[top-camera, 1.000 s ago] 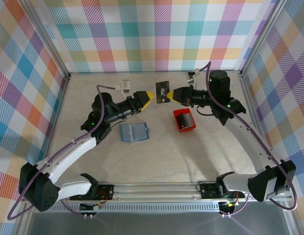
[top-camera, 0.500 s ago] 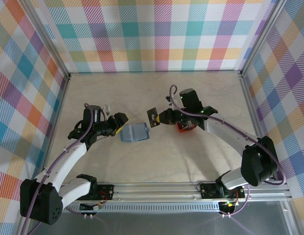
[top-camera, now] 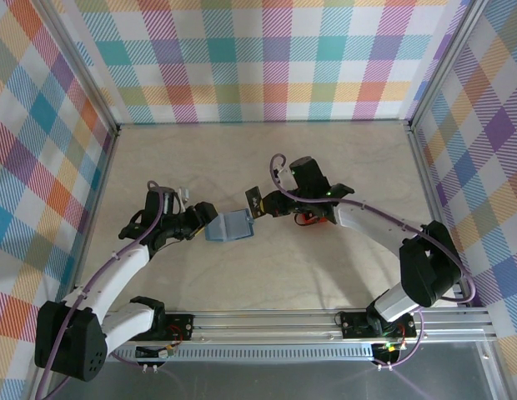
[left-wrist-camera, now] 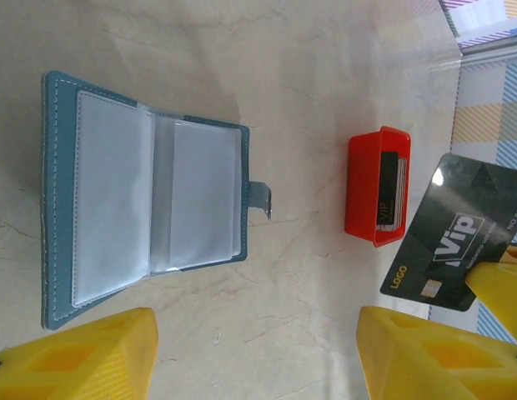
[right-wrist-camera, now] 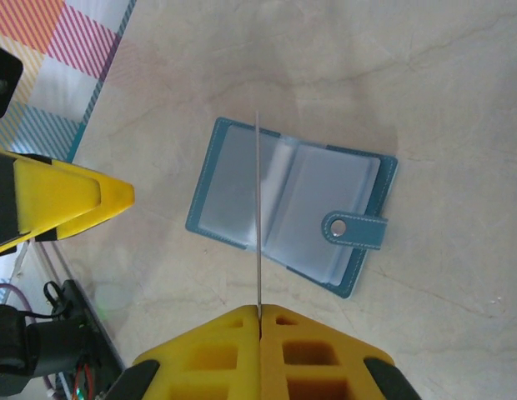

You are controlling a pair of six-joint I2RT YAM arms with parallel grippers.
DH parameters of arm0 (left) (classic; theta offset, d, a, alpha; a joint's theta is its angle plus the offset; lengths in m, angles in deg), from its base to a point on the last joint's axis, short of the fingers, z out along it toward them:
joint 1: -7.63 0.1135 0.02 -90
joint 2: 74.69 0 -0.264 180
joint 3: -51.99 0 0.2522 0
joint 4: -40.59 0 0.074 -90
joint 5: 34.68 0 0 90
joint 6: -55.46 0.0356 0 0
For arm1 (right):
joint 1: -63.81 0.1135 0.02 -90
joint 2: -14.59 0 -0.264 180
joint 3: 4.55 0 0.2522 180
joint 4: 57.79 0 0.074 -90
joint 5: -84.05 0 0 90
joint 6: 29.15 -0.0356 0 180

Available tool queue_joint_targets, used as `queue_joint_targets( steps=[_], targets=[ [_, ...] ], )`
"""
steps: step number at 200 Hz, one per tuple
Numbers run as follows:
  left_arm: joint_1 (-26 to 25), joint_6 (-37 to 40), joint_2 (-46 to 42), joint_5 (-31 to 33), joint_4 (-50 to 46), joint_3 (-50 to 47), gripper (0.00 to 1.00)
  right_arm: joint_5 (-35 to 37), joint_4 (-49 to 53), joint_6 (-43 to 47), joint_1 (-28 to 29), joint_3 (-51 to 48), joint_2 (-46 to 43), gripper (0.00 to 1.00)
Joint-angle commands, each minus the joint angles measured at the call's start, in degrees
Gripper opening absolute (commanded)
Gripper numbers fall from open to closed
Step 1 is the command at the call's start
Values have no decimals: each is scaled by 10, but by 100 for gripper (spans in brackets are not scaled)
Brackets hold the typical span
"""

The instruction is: Put the credit cards into the card holder

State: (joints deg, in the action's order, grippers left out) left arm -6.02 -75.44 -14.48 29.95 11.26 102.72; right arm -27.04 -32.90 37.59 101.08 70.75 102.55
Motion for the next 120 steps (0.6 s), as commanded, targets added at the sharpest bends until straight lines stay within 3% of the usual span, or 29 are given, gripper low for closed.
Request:
queue_joint_targets(
  steps=[1,63,120],
  targets=[
    [5,2,5,7,25,-7,64,20,-49,6,9,-18,5,0],
    [5,18,31,11,12,4,64,32,-86,2,10,-42,-5,0],
    [5,60,54,52,-42,16,60,-27,-96,-58,23,-19,43,0]
  ],
)
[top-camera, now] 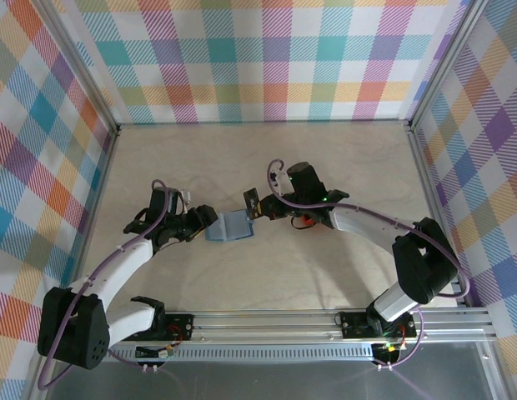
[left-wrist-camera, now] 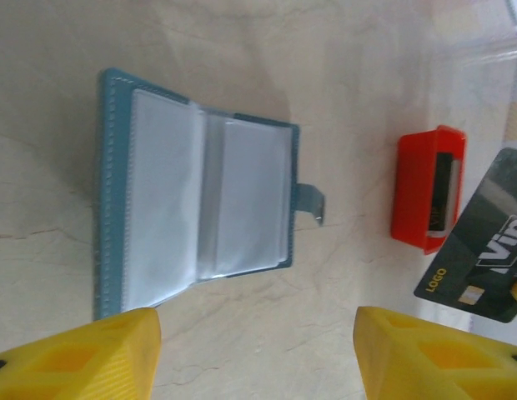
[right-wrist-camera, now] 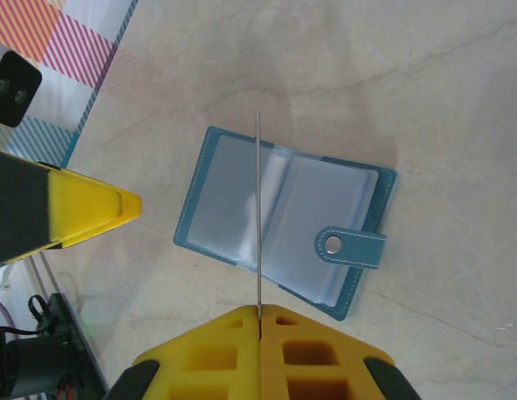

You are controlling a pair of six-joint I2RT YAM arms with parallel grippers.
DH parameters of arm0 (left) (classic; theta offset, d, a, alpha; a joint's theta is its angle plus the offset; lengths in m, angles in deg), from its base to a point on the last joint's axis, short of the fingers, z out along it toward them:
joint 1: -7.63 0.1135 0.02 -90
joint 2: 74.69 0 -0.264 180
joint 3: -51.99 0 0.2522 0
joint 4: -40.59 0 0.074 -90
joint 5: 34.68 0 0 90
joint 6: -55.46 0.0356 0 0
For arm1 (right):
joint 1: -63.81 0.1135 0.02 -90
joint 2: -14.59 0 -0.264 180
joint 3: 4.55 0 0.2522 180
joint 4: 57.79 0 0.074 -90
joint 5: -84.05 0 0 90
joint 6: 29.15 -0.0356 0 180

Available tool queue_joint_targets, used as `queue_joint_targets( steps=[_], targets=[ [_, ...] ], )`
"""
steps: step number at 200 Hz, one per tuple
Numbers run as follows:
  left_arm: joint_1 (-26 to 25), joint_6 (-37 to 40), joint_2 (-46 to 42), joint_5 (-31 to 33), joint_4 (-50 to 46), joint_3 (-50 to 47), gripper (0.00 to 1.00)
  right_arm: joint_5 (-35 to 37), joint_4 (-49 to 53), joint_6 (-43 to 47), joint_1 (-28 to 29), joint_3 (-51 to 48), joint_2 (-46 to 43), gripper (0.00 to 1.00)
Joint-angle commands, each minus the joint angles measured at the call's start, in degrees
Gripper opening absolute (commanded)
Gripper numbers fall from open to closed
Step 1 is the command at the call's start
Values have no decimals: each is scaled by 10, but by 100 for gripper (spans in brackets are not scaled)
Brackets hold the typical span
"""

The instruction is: Put the credit cards into the card holder

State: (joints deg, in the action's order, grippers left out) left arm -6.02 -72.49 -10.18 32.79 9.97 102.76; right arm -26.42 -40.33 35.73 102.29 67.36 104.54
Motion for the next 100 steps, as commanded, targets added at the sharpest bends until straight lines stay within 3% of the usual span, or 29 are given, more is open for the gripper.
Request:
queue_joint_targets(
  steps=[1,34,100],
  targets=[
    [5,31,11,24,-29,16,60,-34,-22,-41,11,15,24,0],
    [5,52,55,20,-18,24,51,-11,-43,-96,28,13,41,0],
    [5,81,102,23,32,31,25,-14,-52,-94,52,40,86,0]
  ],
)
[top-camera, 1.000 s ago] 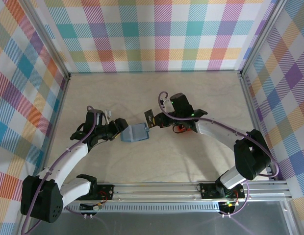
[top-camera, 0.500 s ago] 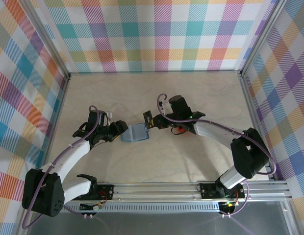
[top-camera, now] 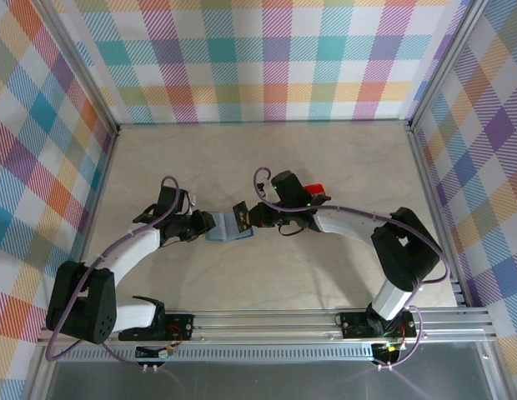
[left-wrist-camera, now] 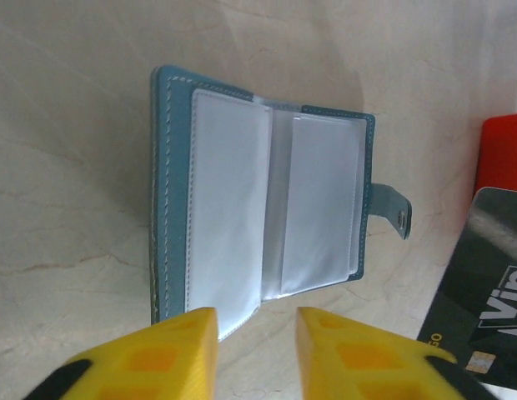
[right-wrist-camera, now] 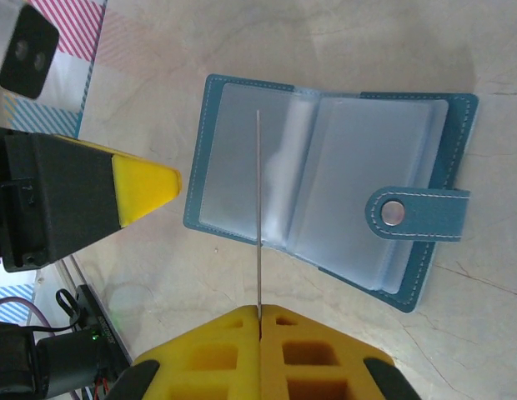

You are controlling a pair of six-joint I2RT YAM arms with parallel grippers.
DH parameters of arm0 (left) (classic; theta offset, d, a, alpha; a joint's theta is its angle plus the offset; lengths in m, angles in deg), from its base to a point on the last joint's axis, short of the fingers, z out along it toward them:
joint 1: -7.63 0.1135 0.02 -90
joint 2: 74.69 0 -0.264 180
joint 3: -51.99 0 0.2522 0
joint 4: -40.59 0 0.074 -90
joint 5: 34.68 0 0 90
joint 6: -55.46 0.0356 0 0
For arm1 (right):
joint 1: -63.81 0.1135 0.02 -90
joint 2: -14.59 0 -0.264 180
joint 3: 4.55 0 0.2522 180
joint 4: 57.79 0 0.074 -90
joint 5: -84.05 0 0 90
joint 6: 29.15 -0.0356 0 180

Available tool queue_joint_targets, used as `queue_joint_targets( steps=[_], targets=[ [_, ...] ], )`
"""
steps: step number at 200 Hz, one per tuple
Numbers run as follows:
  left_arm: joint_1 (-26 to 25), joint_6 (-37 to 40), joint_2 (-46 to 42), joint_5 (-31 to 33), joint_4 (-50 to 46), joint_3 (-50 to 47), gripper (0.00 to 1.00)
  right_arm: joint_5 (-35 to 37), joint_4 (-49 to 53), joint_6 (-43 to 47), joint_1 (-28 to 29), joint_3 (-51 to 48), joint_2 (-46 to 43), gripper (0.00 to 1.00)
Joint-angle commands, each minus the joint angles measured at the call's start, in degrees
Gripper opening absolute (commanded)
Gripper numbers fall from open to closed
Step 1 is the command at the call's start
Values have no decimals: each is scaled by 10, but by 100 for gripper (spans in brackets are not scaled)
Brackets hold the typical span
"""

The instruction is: Put the credit cards into the card holder

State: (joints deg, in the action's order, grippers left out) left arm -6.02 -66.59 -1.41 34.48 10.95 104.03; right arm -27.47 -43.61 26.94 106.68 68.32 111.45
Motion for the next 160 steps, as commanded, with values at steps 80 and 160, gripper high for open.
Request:
queue_joint_targets(
  steps=[80,160],
  targets=[
    [6,42,53,28,47,0,11,17,-28,-47,21,66,71,0],
    [6,66,85,66,50,-8,6,0,-73,-81,24,62,114,0]
  ],
)
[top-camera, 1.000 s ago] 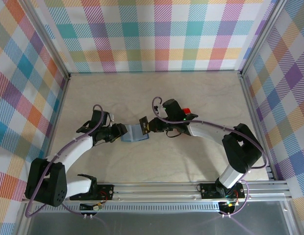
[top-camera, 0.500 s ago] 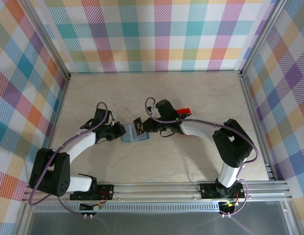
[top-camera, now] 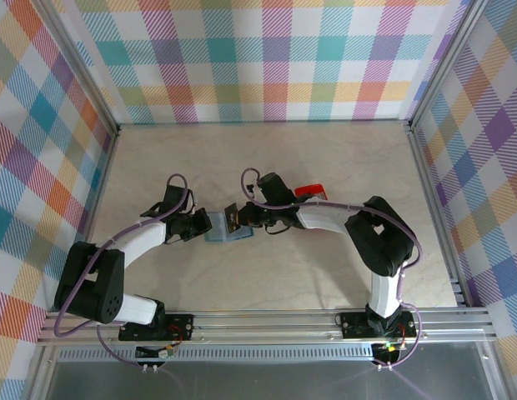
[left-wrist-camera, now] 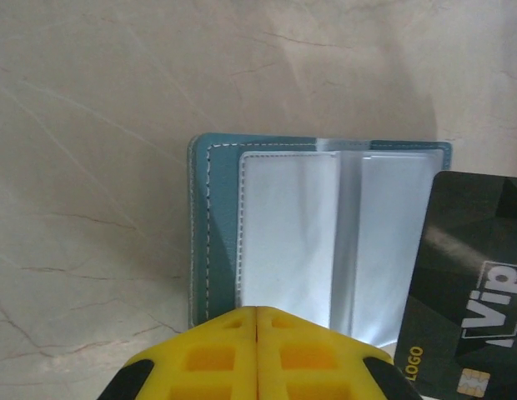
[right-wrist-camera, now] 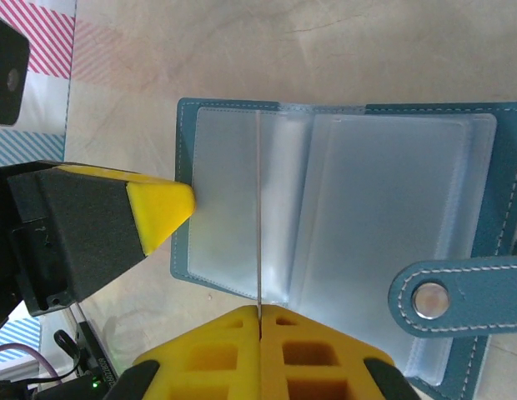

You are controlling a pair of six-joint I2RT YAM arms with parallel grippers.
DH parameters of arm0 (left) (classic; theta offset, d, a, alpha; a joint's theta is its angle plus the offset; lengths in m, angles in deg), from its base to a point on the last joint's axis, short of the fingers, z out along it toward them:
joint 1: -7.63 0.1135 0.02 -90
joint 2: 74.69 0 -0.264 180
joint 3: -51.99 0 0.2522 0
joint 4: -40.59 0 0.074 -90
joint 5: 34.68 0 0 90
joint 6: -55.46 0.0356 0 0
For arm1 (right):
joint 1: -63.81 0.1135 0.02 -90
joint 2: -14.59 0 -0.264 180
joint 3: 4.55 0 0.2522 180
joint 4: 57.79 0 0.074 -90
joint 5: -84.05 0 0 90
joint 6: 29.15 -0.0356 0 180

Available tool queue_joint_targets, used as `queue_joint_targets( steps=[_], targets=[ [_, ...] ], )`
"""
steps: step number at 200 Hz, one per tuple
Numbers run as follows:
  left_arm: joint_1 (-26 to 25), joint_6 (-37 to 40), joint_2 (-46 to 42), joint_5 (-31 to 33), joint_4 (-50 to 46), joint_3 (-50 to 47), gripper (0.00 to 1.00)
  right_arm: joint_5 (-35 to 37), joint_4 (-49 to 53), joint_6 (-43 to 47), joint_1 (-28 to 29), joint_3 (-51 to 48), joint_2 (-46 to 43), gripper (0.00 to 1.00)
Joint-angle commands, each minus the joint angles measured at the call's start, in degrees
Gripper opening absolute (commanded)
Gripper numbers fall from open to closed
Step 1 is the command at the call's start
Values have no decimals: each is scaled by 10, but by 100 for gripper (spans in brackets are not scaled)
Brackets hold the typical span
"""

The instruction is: Put the credit cards into the card holder

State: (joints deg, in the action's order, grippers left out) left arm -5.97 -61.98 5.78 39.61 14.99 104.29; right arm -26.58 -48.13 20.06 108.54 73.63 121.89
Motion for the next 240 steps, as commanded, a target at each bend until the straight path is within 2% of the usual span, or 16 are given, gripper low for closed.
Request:
queue_joint_targets(
  steps=[1,72,240],
  targets=[
    [5,21,14,15,10,-11,6,-9,-29,-13,5,9,10,0],
    [5,39,61,28,13,0,3,-25,-47,-29,5,12,38,0],
    [5,41,55,20,12,3,3,-47,-86,-76,5,11,71,0]
  ],
)
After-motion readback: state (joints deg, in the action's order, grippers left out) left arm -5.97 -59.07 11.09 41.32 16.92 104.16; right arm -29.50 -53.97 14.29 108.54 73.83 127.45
